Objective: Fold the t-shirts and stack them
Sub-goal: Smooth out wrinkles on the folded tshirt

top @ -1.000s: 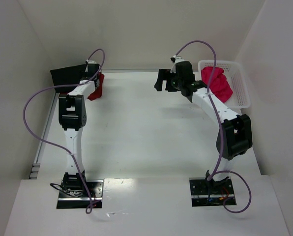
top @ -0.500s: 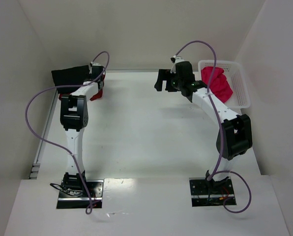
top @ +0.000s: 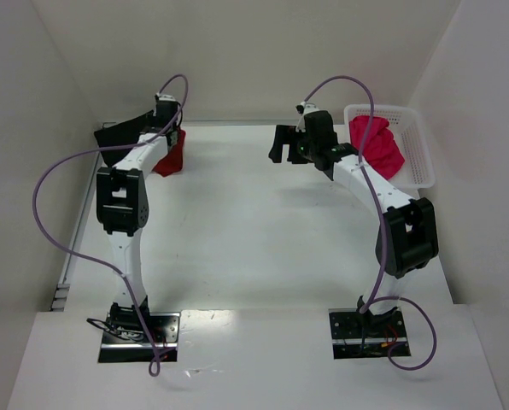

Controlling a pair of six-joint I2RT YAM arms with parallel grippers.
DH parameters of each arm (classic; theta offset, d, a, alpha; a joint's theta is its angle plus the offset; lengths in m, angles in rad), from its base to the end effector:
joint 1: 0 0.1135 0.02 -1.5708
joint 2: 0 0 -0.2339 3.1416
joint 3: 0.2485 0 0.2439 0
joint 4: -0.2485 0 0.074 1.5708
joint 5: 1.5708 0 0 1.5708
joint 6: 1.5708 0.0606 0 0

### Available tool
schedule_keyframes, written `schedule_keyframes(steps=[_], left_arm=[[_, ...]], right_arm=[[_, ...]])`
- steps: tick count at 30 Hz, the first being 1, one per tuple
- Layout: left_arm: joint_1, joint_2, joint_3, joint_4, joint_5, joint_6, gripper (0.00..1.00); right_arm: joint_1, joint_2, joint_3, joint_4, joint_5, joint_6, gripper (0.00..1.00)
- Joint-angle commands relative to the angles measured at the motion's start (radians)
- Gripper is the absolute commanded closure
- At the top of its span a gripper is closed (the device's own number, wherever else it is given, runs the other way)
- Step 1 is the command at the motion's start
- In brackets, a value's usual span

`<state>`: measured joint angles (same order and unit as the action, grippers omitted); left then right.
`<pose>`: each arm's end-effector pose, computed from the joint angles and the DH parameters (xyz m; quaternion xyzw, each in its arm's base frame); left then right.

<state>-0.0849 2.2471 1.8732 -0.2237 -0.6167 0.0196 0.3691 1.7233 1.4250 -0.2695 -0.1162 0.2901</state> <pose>0.5116 -0.0084 0.1960 -0.0977 0.8485 0.2536 0.4541 0.3820 0.1553 0.2604 -0.0625 0.8736 0.2035 0.4376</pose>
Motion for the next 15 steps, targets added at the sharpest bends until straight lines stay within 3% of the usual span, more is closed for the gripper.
schedule_keyframes(steps=[1,15], left_arm=[[-0.001,-0.069,-0.009,-0.012,0.021,-0.014,0.93],[-0.041,-0.155,-0.147,-0.025,0.130,-0.067,0.98]], right_arm=[[0.007,-0.016,-0.006,0.041,-0.002,0.000,0.00],[0.007,-0.007,-0.024,0.050,-0.002,0.000,0.00]])
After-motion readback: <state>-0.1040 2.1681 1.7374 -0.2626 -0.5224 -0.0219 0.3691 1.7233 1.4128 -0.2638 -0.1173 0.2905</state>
